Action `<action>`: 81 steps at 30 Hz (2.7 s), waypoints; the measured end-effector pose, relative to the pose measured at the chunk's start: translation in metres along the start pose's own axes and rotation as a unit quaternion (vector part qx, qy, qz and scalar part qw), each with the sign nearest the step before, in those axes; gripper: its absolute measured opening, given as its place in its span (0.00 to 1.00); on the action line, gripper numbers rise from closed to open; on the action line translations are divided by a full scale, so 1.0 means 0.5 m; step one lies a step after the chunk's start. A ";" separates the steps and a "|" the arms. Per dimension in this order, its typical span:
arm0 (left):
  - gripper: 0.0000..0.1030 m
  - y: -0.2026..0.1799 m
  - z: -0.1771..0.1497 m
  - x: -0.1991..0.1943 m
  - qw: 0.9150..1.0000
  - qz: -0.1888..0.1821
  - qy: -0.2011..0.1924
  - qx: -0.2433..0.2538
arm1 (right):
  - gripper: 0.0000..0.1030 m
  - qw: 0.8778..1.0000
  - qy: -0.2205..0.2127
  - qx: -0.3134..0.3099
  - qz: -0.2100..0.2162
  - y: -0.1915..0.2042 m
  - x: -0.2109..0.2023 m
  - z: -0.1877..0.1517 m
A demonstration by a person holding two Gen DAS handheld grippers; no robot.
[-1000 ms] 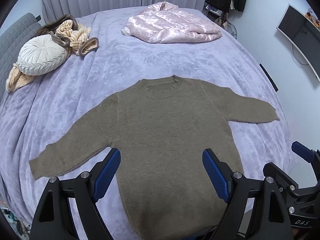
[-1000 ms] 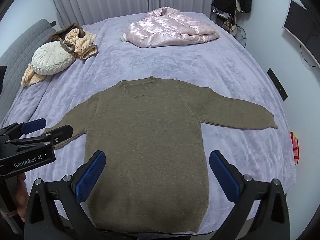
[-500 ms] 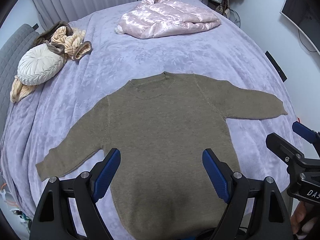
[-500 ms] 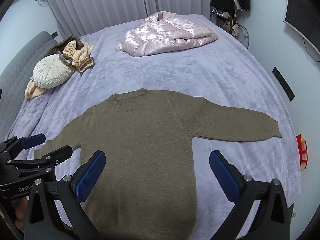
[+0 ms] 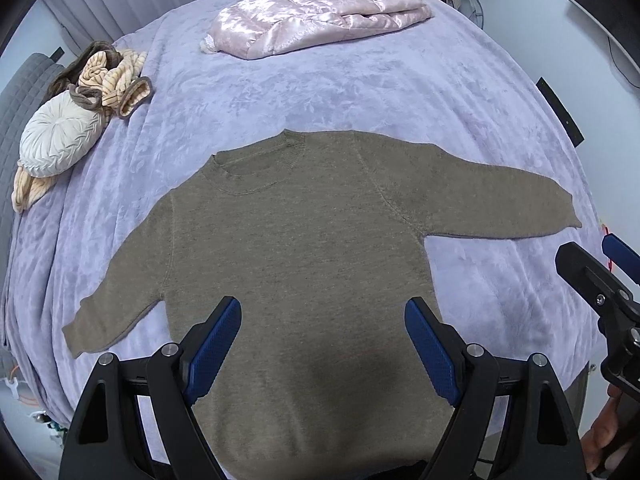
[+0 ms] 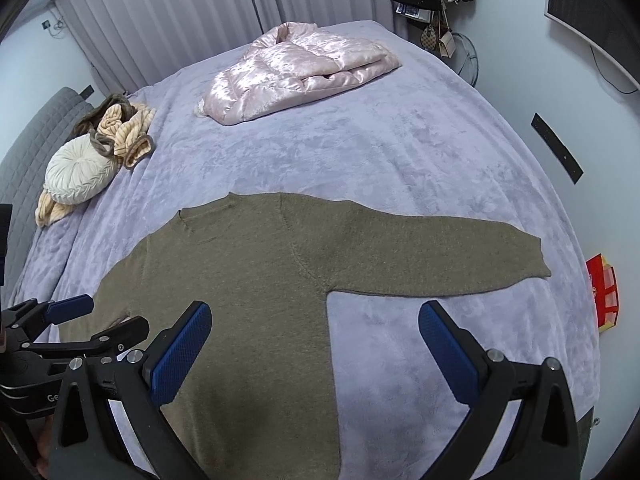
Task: Fold small clothes
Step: 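Move the right gripper toward the cuff of an outstretched sweater sleeve, then close the right gripper on the olive sweater sleeve cuff, then lift the cuff with the right gripper and fold the sleeve across the sweater body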
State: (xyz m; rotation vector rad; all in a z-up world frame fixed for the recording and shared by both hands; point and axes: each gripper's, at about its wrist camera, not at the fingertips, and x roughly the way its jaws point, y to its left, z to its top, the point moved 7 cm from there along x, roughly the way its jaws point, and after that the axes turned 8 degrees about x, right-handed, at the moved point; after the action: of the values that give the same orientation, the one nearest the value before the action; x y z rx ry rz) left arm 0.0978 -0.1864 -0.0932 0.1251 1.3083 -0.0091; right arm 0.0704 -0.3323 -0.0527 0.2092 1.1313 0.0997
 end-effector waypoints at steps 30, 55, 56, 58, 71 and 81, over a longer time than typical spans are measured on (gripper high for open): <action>0.82 -0.244 0.125 0.234 0.996 0.023 0.079 0.034 | 1.00 0.971 0.039 0.213 -0.099 -0.596 0.253 0.054; 0.82 -0.174 0.237 0.434 0.996 0.026 0.077 -0.042 | 0.14 0.983 -0.025 0.182 -0.027 -0.614 0.300 0.124; 0.82 -0.184 0.238 0.447 0.996 0.026 0.082 -0.034 | 0.14 0.983 -0.029 0.177 -0.036 -0.611 0.293 0.119; 0.82 -0.203 0.233 0.475 0.995 0.032 0.098 -0.011 | 0.14 0.984 -0.026 0.171 -0.052 -0.612 0.294 0.105; 0.83 -0.206 0.218 0.486 0.994 0.031 0.102 -0.005 | 0.34 0.972 0.022 0.233 -0.016 -0.670 0.336 0.065; 0.82 -0.197 0.201 0.467 0.993 0.027 0.110 0.015 | 0.14 0.986 -0.029 0.161 -0.038 -0.573 0.246 0.128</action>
State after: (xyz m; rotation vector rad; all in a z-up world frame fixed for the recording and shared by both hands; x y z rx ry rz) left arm 0.2477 -0.2792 -0.3010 0.1916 1.5258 0.0309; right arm 0.1728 -0.5964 -0.1976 0.4527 1.0911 -0.1570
